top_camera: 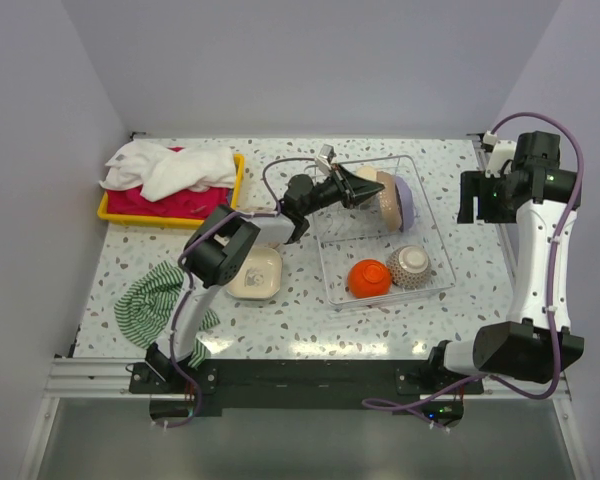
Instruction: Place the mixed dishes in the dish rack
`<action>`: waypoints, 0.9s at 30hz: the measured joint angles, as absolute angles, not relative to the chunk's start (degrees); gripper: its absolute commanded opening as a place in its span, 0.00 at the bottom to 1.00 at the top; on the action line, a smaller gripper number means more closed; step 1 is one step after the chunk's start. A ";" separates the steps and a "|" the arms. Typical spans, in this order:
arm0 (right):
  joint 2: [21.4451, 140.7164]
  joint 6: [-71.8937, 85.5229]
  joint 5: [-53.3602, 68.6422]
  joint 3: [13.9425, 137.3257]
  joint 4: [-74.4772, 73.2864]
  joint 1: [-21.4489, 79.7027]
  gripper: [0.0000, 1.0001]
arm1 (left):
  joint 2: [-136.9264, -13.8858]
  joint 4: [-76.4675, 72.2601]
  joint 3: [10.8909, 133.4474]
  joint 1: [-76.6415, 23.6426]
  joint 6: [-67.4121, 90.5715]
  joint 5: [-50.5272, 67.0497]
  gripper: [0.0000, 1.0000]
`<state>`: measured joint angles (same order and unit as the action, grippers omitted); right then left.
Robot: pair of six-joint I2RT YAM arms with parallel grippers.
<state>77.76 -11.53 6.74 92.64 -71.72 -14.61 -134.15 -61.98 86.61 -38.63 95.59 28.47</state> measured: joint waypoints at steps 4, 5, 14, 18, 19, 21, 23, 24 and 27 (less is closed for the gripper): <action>77.76 -11.53 6.74 92.42 -71.68 -14.61 0.75 | -134.17 -61.89 86.67 -38.63 95.37 28.27 0.00; 77.76 -11.53 6.76 92.31 -71.68 -14.61 0.75 | -134.17 -61.58 86.83 -38.63 95.11 28.23 0.00; 78.06 -11.51 6.83 91.37 -71.53 -14.61 0.75 | -135.33 -56.14 90.50 -38.81 91.07 27.70 0.12; 78.04 -11.49 7.03 90.89 -71.26 -14.61 0.75 | -135.33 -54.54 90.28 -39.20 90.04 27.44 0.32; 78.04 -11.46 7.03 90.48 -71.11 -14.63 0.75 | -135.33 -54.37 90.02 -39.40 89.97 27.38 0.38; 78.04 -11.42 7.05 89.45 -71.02 -14.66 0.75 | -135.33 -54.11 89.14 -39.70 89.78 27.38 0.43; 78.04 -11.33 7.07 88.53 -71.00 -14.66 0.75 | -135.33 -53.89 88.29 -39.92 89.36 27.42 0.52; 78.04 -11.22 7.14 88.14 -70.91 -14.66 0.75 | -135.33 -53.78 87.96 -40.05 89.14 27.46 0.54; 77.97 -10.90 7.49 87.39 -70.50 -14.66 0.75 | -135.04 -52.71 86.87 -40.23 88.44 27.46 0.63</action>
